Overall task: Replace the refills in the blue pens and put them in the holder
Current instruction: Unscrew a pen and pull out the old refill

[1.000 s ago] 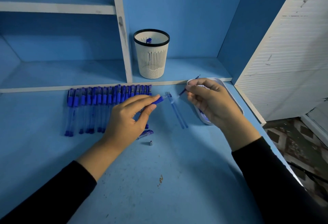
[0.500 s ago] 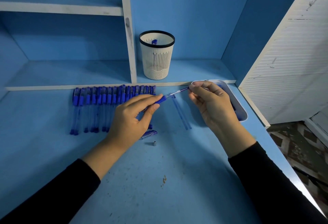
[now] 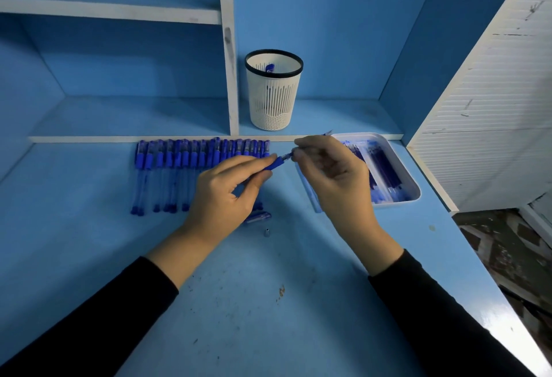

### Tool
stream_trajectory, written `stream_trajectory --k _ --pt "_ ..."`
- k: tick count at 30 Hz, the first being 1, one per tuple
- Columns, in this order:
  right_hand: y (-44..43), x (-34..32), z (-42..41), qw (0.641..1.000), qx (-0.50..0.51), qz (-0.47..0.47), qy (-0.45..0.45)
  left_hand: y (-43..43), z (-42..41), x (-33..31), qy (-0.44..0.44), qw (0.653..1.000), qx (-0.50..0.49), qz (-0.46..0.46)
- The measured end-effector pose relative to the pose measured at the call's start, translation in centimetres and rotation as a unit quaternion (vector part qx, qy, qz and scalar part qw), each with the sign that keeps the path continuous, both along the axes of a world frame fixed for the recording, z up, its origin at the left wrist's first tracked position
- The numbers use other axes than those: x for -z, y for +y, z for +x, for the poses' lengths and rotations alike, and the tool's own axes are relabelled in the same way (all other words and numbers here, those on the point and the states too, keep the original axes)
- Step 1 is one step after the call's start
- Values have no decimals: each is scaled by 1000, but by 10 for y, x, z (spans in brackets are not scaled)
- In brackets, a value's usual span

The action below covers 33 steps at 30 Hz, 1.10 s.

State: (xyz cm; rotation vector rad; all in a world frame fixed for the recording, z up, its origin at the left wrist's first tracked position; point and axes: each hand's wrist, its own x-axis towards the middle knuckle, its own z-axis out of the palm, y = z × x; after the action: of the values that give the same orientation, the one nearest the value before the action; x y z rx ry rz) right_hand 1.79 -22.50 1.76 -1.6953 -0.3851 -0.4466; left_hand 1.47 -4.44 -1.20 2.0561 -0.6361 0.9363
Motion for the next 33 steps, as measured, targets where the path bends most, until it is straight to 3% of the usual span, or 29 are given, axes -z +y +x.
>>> stream_trajectory --k 6,12,18,29,33 --pt "1 -2 -5 998 15 -22 -65 8 -12 -5 16 999 11 -31" --pt "-2 -5 -16 995 -87 36 17 19 -32 -5 69 996 13 -60" --pt "3 -1 -25 996 -83 -8 8 33 -47 -3 95 993 12 -63" --pt "0 -1 -35 985 -137 -6 108 48 -61 -2 113 993 4 -40" --pt "-13 6 -35 980 -129 -109 108 55 -64 0 133 990 11 -35"
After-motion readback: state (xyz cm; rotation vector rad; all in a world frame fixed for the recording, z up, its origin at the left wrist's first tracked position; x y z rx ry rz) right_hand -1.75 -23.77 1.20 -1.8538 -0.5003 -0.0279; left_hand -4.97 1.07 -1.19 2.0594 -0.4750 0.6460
